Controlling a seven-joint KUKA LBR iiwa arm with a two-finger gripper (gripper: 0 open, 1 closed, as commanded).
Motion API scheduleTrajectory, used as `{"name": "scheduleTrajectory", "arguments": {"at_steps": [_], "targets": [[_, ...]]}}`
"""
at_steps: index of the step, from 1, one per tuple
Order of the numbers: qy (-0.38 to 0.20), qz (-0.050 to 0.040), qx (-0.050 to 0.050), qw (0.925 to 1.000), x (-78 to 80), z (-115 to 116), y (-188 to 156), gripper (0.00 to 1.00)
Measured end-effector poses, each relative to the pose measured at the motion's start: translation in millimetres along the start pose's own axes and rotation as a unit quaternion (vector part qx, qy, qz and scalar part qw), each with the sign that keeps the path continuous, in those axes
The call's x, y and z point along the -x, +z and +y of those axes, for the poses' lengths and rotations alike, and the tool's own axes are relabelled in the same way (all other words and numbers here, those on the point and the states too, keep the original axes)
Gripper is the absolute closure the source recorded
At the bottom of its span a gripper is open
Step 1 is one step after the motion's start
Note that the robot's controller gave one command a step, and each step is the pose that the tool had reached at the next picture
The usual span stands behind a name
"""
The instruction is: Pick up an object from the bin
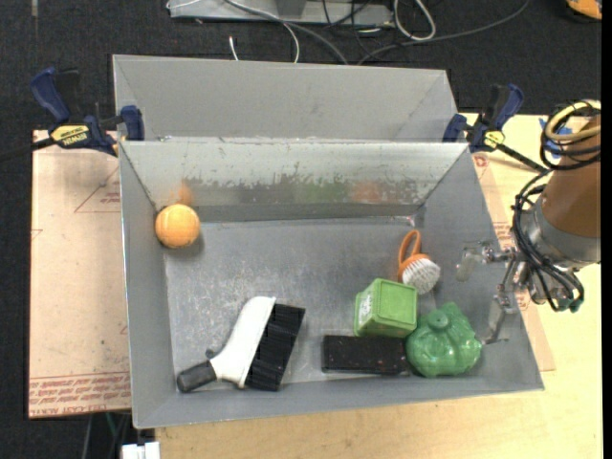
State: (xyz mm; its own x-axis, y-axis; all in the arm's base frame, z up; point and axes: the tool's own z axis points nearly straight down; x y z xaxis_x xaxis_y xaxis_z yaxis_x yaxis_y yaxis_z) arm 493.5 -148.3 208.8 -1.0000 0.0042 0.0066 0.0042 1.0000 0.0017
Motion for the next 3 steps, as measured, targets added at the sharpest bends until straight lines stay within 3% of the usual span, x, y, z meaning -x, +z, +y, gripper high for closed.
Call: {"name": "scheduleTrajectory", "arguments": {"at_steps": [1, 2, 3], "targets": [[-0.002, -0.0038, -0.001, 1.0000, 1.8, 0.9, -4.1, 0.00], [-0.045, -0.0054, -0.001, 0.9990, -6.9, 37.7, 91.7, 0.00], [-0.023, -0.0073, -0.002, 0.9997, -12.1, 55.3, 95.0, 0.00]]}}
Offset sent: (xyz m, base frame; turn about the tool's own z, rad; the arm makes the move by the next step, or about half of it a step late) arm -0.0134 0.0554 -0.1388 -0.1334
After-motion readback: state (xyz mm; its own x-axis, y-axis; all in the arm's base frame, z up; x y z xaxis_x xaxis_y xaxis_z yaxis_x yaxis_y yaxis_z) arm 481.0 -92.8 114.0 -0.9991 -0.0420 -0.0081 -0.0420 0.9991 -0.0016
